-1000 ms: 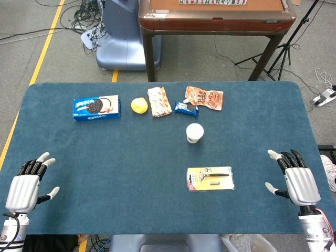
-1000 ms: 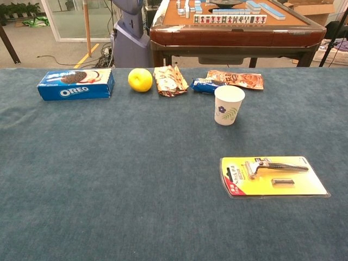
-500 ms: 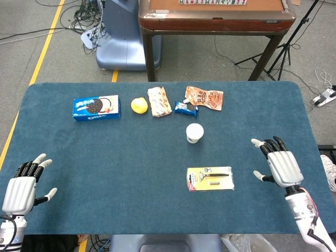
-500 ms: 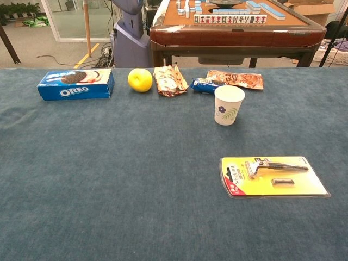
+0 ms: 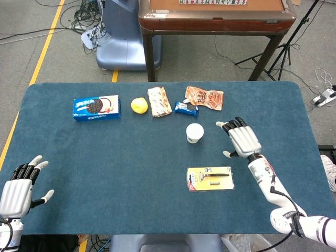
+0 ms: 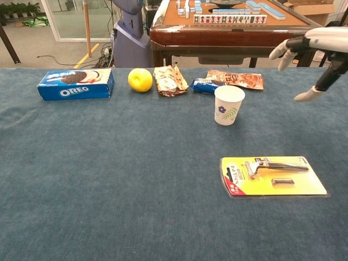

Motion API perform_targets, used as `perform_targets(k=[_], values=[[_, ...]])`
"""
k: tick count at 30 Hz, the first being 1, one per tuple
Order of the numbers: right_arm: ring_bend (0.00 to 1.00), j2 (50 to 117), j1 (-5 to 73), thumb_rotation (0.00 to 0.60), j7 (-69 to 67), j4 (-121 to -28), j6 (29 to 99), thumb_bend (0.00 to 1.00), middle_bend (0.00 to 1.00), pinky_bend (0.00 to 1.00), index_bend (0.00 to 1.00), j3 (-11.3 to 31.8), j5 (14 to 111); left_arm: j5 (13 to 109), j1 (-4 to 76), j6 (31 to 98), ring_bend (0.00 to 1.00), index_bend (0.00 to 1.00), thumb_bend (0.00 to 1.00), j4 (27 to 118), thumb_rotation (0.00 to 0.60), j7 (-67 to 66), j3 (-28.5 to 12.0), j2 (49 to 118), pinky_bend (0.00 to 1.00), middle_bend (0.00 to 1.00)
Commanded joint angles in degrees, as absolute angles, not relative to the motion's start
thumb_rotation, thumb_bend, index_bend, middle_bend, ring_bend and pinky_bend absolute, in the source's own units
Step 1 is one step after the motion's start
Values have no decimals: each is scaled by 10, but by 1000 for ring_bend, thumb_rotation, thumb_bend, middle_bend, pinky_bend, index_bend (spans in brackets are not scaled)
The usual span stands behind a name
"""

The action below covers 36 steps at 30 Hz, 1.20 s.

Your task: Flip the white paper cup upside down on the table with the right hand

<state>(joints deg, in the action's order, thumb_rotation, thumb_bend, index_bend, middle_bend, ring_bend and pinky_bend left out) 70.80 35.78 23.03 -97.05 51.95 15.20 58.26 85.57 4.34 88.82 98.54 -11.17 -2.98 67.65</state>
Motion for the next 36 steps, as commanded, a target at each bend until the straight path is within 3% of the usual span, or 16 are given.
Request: perform_targets(k=[1,19,36], values=[[151,752,402,600,259,-923,495,156,251,98,192,162,542,854,41,891,162,221,146,985,600,-109,-30,674,131,126],[121,874,522,600,286,-774,443,155,225,98,192,157,444,848,37,888,162,221,146,984,600,-107,-32,669,131,126],[108,917,563,600,287,-706,432,184,211,89,243,140,404,843,35,885,162,221,146,977,600,-104,-33,670,131,126]])
